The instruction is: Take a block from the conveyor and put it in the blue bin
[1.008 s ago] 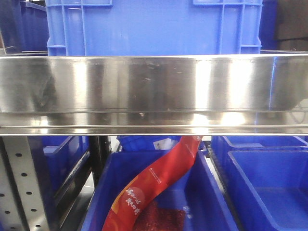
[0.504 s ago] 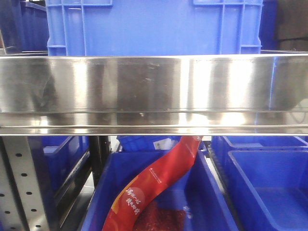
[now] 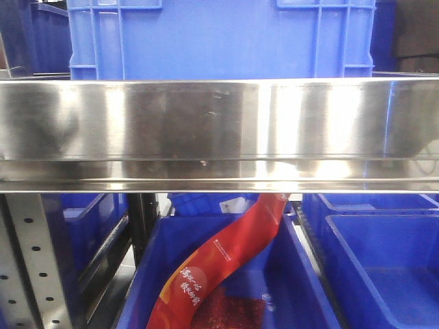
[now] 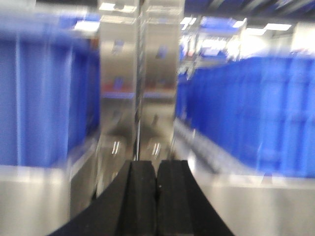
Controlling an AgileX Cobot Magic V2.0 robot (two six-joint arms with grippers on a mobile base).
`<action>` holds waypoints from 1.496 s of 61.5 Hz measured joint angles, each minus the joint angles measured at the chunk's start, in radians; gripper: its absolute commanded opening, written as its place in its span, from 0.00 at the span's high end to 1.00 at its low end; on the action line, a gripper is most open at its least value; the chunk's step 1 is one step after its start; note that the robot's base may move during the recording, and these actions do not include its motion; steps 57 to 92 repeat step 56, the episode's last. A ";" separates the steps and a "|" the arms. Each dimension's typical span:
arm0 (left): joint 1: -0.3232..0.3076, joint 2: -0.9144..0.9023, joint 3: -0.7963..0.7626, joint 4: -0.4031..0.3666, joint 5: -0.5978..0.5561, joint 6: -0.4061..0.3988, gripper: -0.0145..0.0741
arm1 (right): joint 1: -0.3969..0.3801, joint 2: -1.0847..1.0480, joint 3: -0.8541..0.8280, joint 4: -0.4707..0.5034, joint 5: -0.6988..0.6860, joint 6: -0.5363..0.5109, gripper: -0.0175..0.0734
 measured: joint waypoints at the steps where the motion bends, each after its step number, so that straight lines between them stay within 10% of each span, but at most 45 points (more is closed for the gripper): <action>1: 0.003 0.000 0.006 -0.002 0.000 0.000 0.96 | 0.000 0.000 0.000 0.000 0.000 0.000 0.99; 92: 0.017 -0.002 0.018 -0.015 0.023 -0.004 0.96 | 0.000 0.000 0.000 0.000 0.000 0.000 0.99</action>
